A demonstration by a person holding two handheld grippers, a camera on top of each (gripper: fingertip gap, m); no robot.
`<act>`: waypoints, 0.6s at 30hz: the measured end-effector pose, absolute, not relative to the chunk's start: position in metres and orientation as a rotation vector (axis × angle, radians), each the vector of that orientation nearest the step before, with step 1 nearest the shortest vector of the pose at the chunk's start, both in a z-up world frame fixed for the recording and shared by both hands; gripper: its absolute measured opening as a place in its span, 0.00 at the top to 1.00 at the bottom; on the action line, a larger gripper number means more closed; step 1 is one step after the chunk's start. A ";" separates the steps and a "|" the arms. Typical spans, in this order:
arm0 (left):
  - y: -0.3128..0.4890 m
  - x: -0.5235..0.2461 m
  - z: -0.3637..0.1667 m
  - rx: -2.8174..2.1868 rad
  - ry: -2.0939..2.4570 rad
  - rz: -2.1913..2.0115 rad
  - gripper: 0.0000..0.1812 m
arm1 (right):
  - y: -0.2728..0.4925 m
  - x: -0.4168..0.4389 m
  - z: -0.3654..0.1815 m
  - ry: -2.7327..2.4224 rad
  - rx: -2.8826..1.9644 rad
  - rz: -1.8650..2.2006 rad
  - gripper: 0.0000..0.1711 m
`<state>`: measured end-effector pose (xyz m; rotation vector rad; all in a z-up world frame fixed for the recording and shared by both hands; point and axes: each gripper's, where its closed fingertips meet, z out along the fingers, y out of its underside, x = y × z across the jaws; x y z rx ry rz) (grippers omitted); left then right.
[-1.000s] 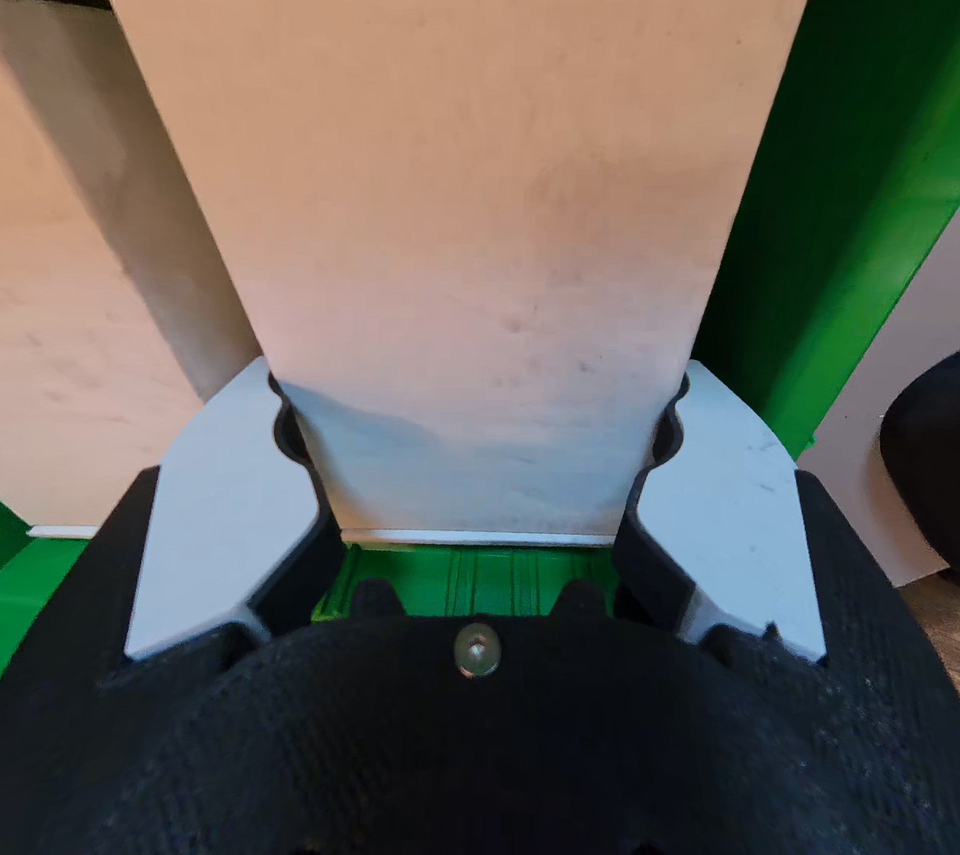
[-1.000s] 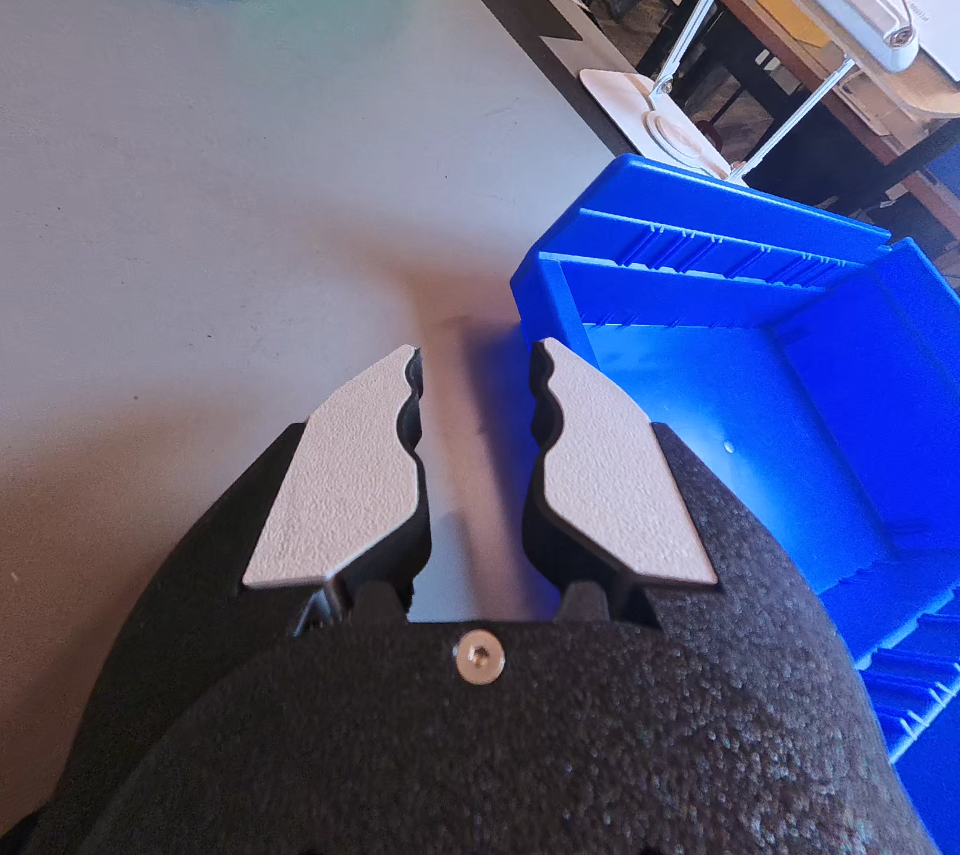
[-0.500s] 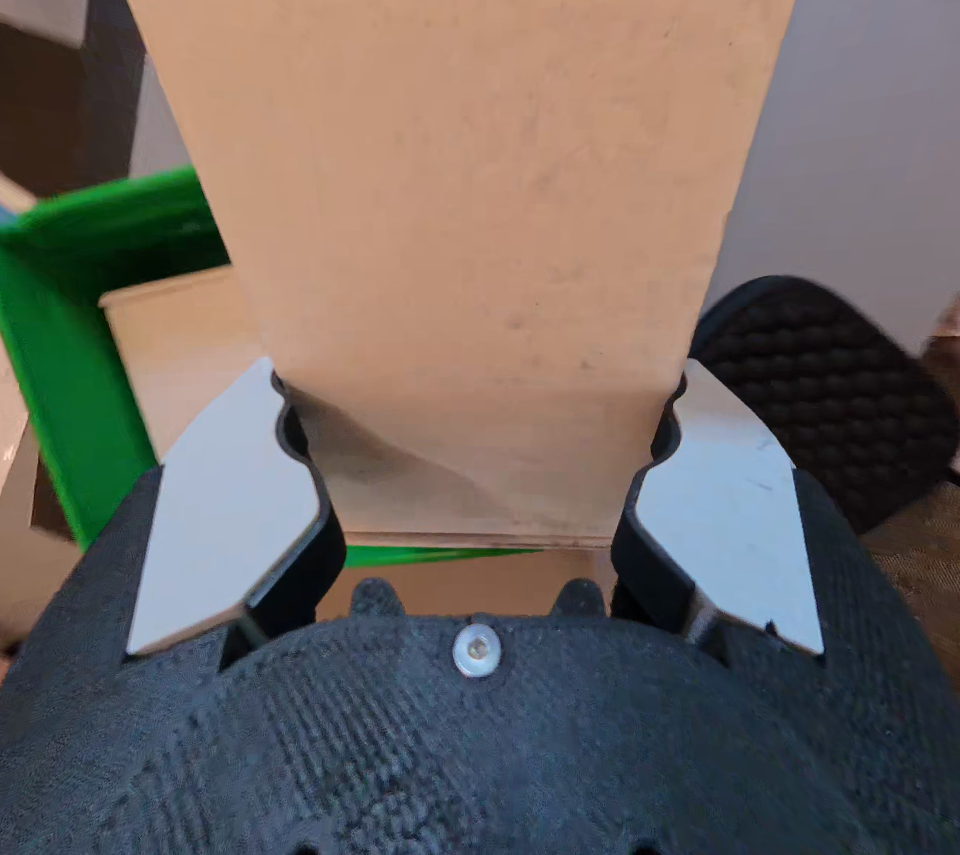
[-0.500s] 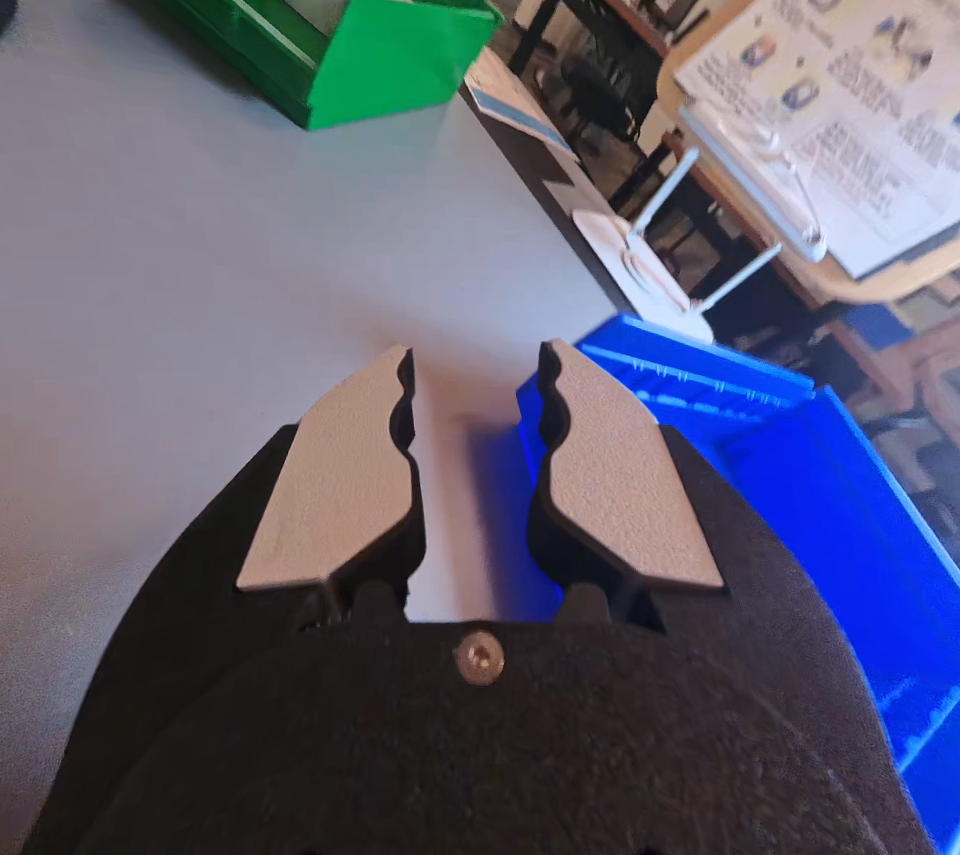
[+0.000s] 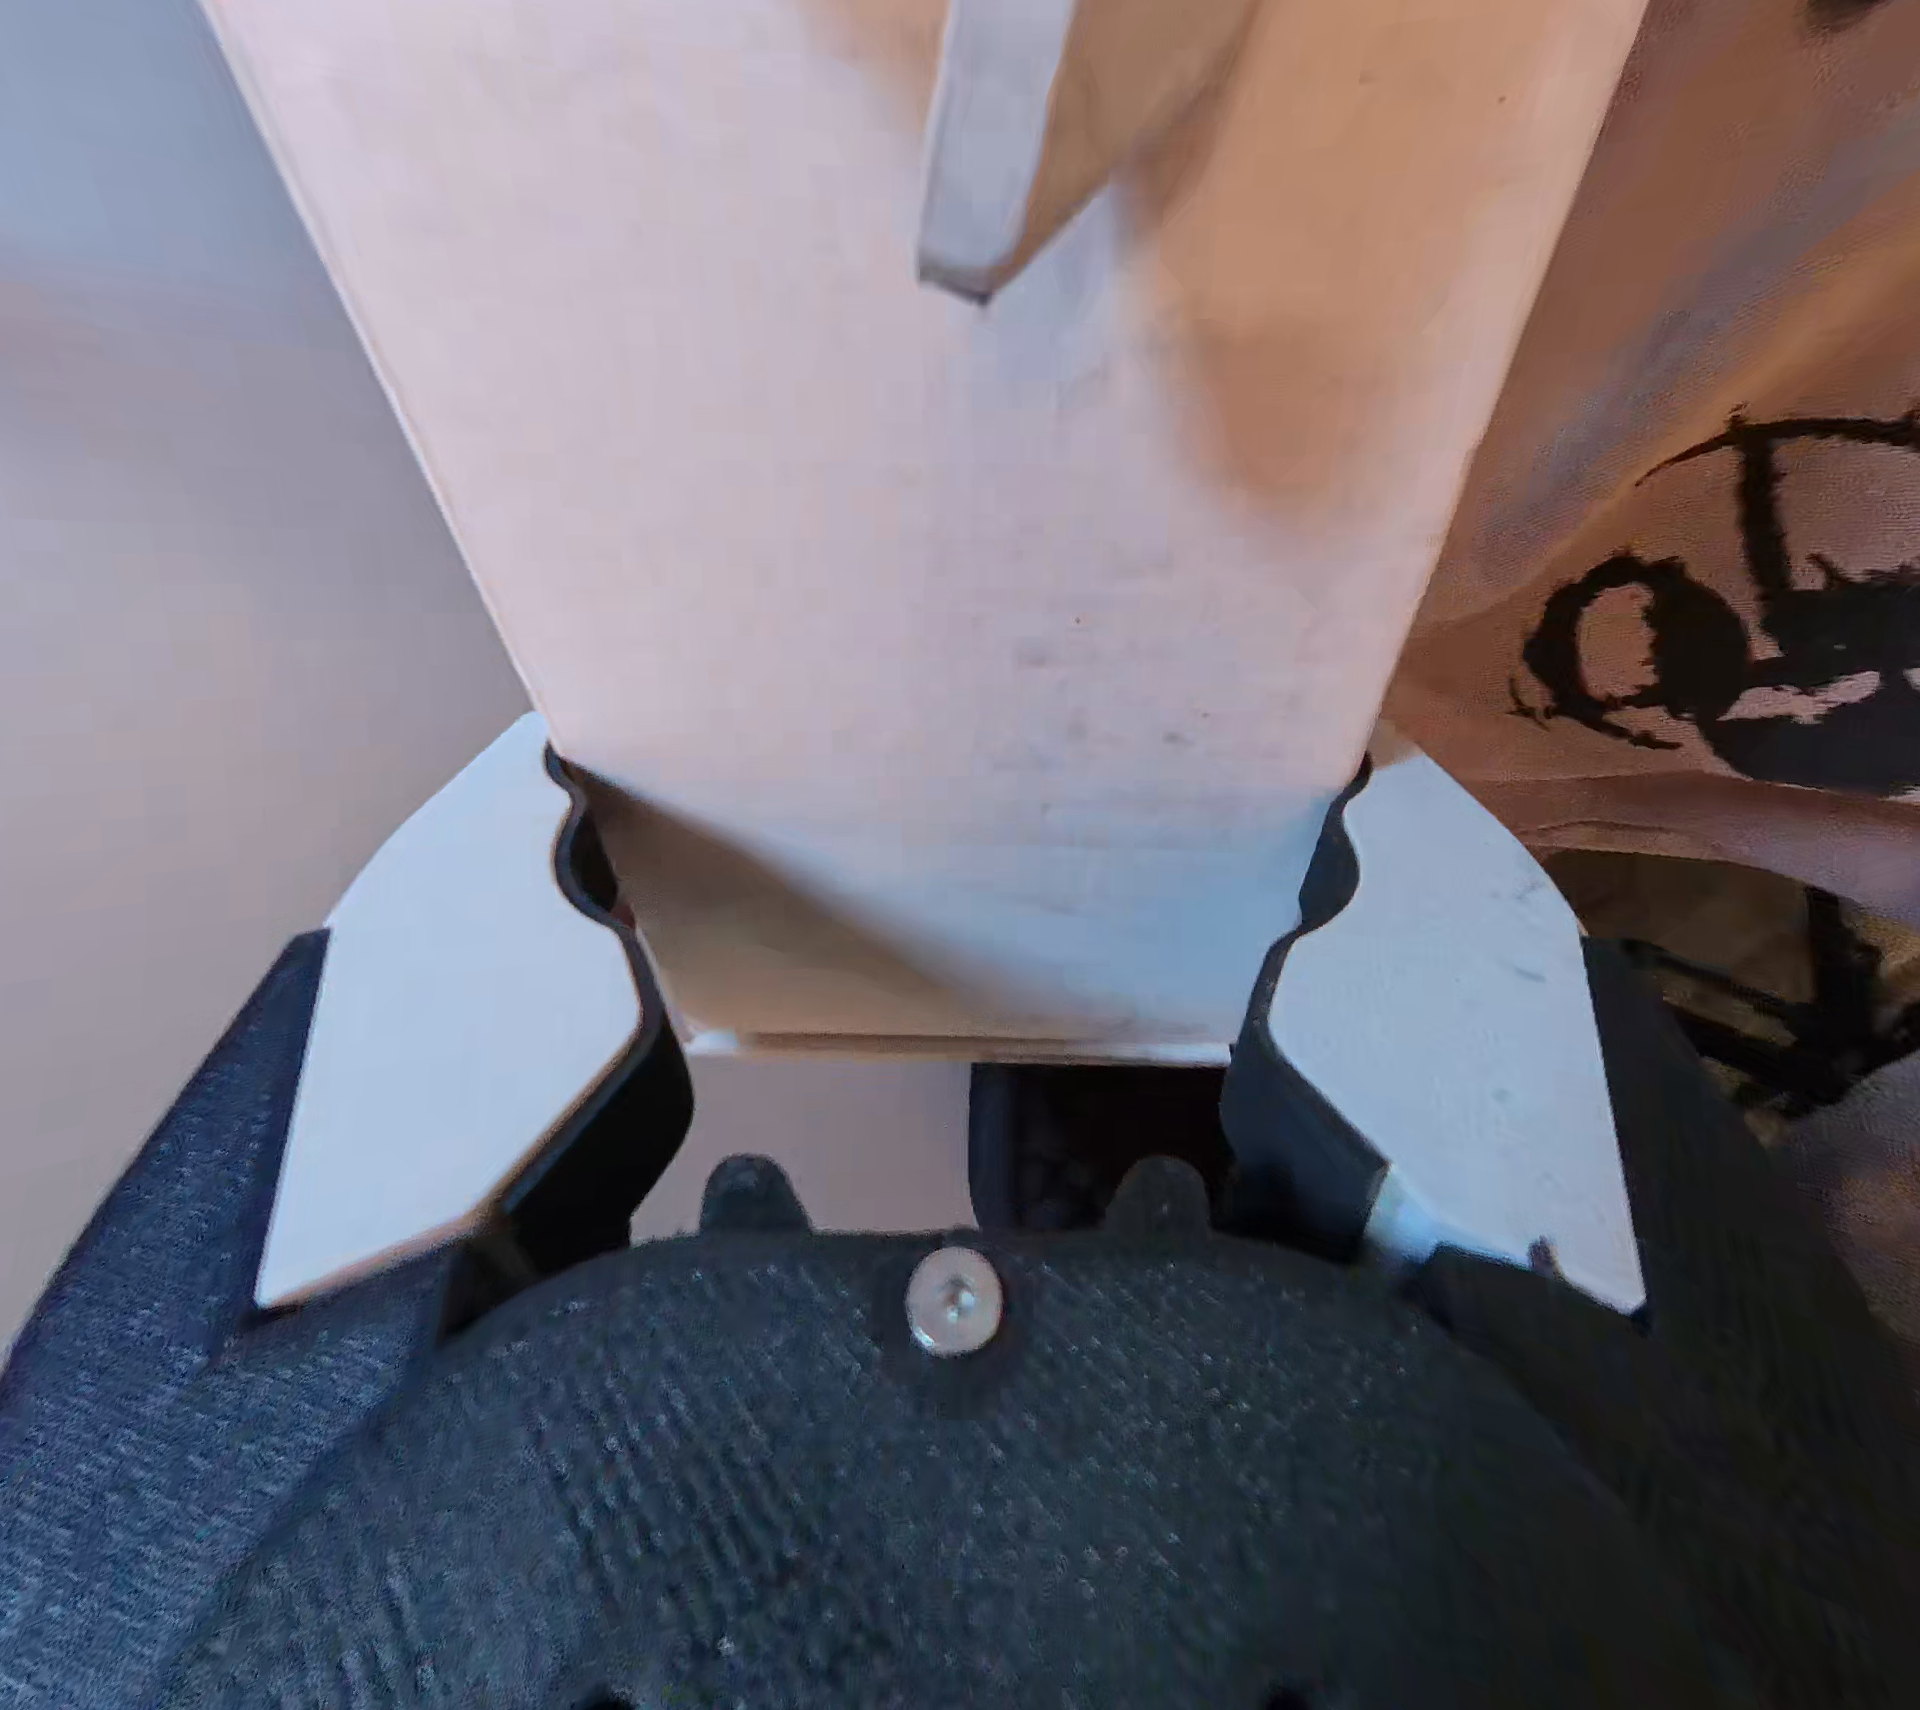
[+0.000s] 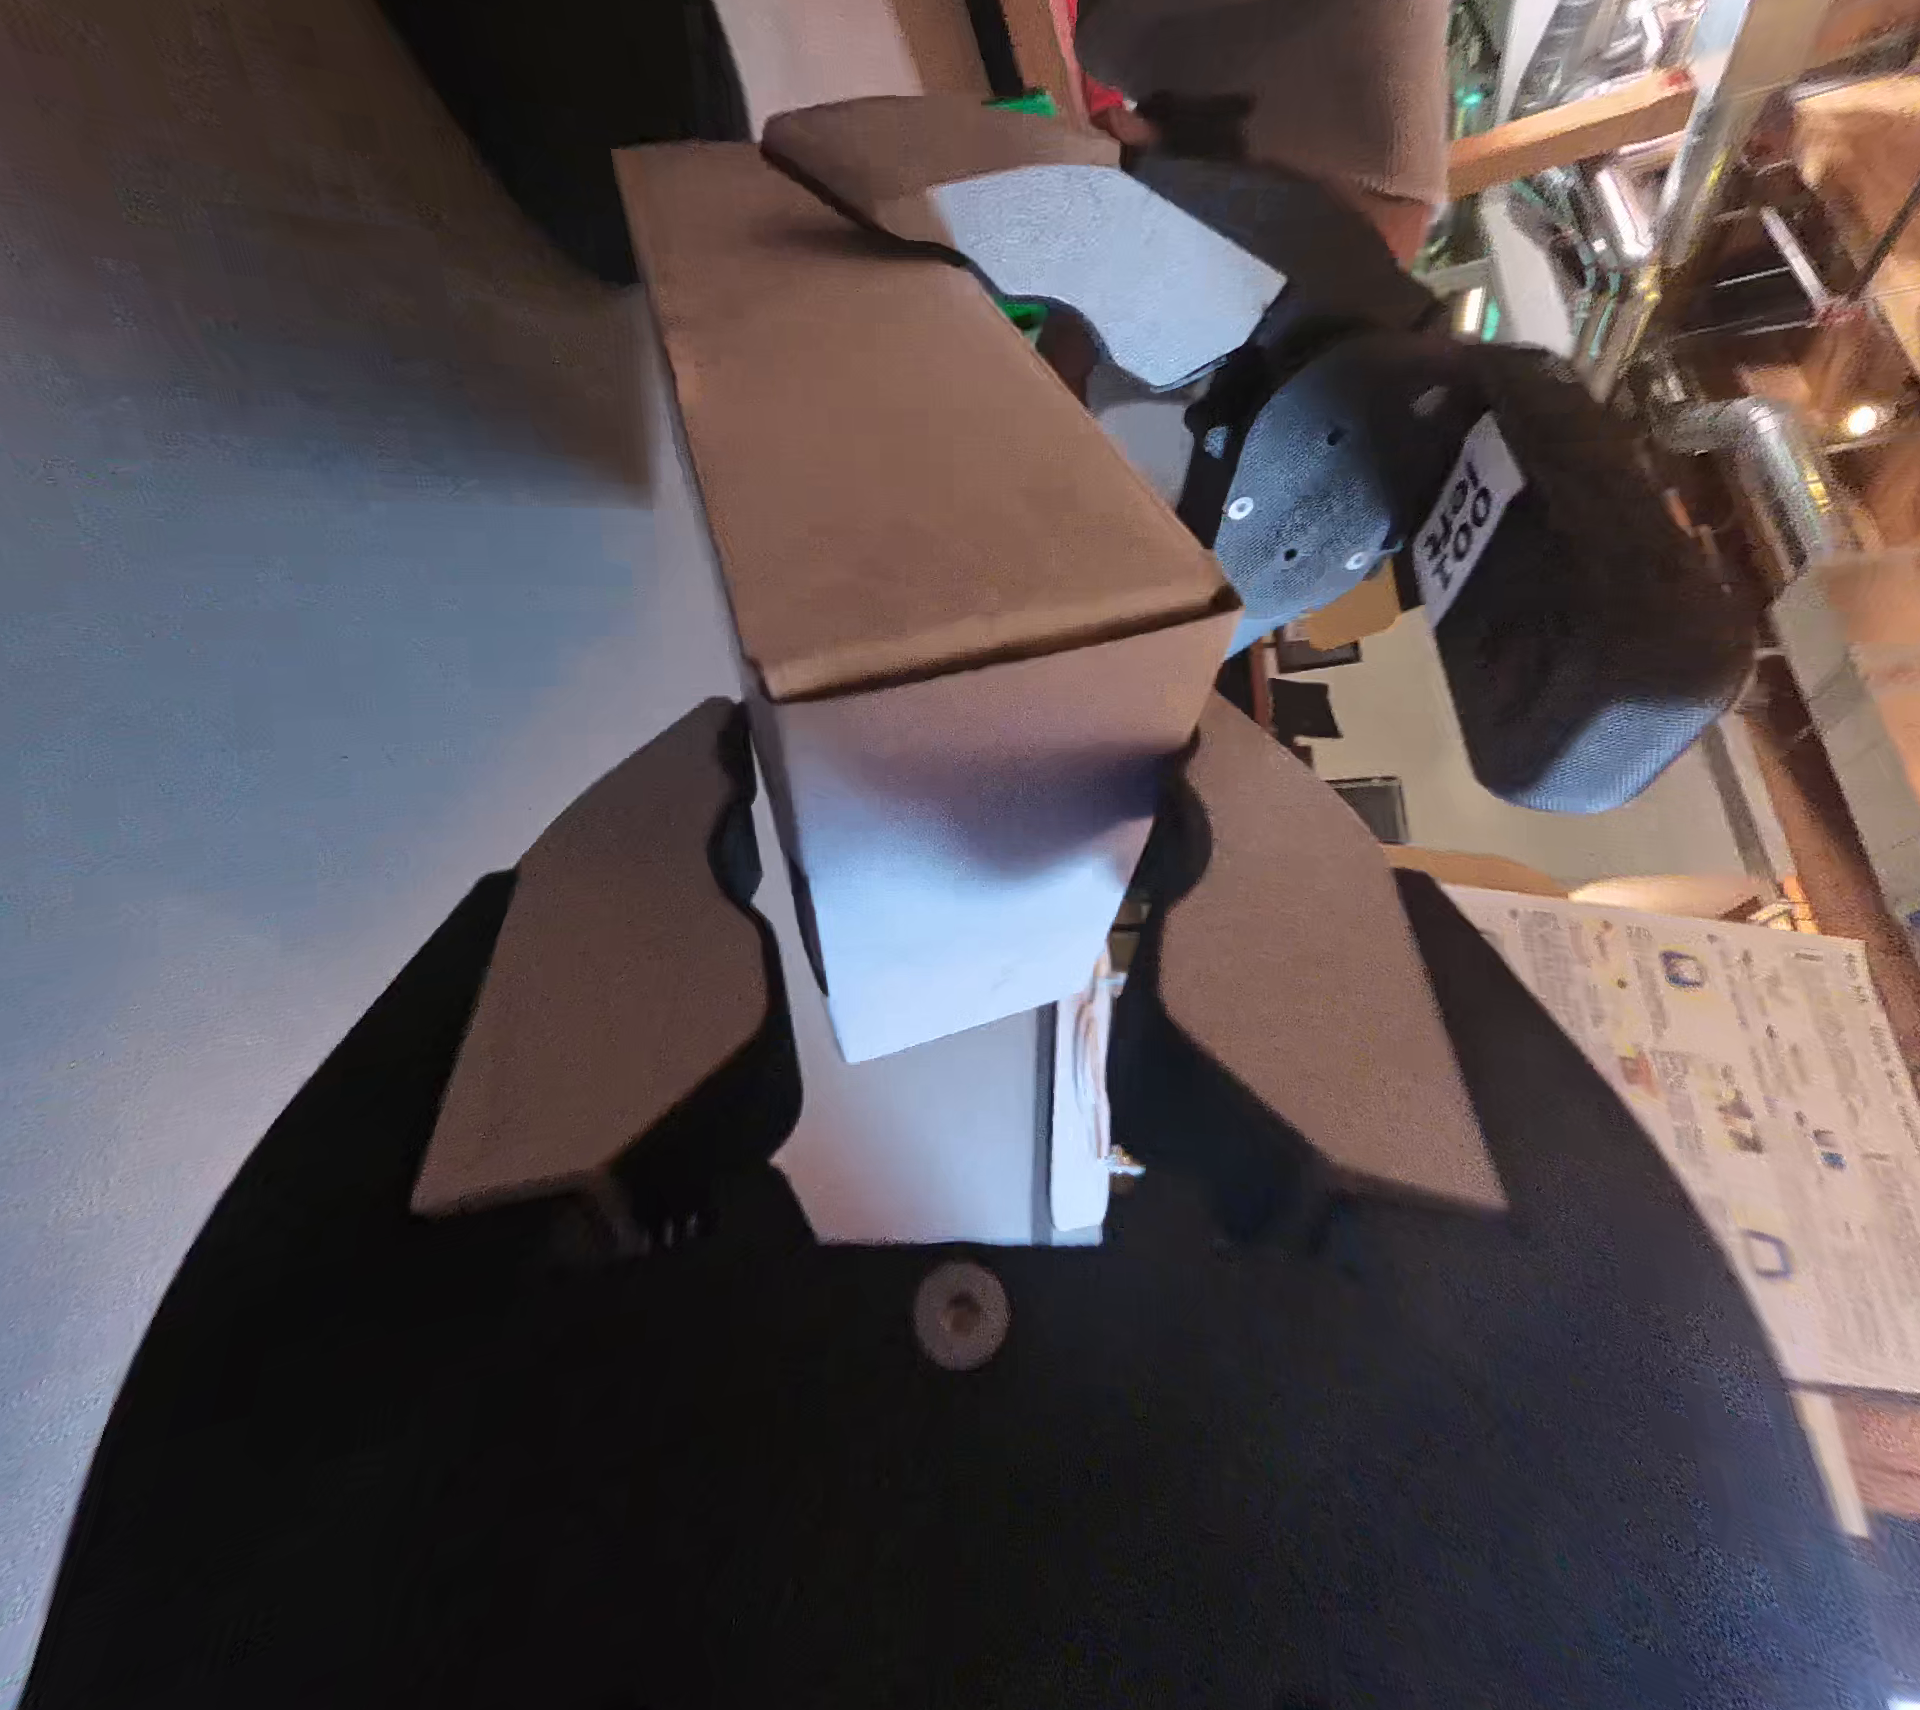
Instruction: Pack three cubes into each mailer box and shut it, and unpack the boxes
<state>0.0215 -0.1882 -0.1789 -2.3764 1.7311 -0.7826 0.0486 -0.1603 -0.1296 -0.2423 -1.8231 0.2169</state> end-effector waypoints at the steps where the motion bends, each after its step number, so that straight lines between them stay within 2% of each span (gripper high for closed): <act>1: -0.188 0.024 -0.183 -2.393 1.713 -0.795 0.27 | -0.157 0.051 -0.134 -1.838 -0.279 0.233 0.55; 2: -0.186 0.029 -0.182 -2.401 1.645 -0.847 0.28 | -0.153 0.054 -0.136 -1.840 -0.326 0.283 0.56; 6: -0.158 0.032 -0.153 -2.159 1.349 -0.809 0.39 | -0.122 0.072 -0.153 -1.834 -0.740 0.689 0.59; 9: -0.147 0.023 -0.142 -2.015 1.168 -0.674 0.40 | -0.095 0.082 -0.168 -1.778 -1.045 0.943 0.59; 14: -0.126 0.021 -0.176 -1.920 0.900 -0.527 0.41 | -0.078 0.081 -0.180 -1.716 -1.268 1.121 0.59; 18: -0.105 0.028 -0.196 -1.901 0.765 -0.455 0.52 | -0.076 0.077 -0.194 -1.740 -1.353 1.121 0.58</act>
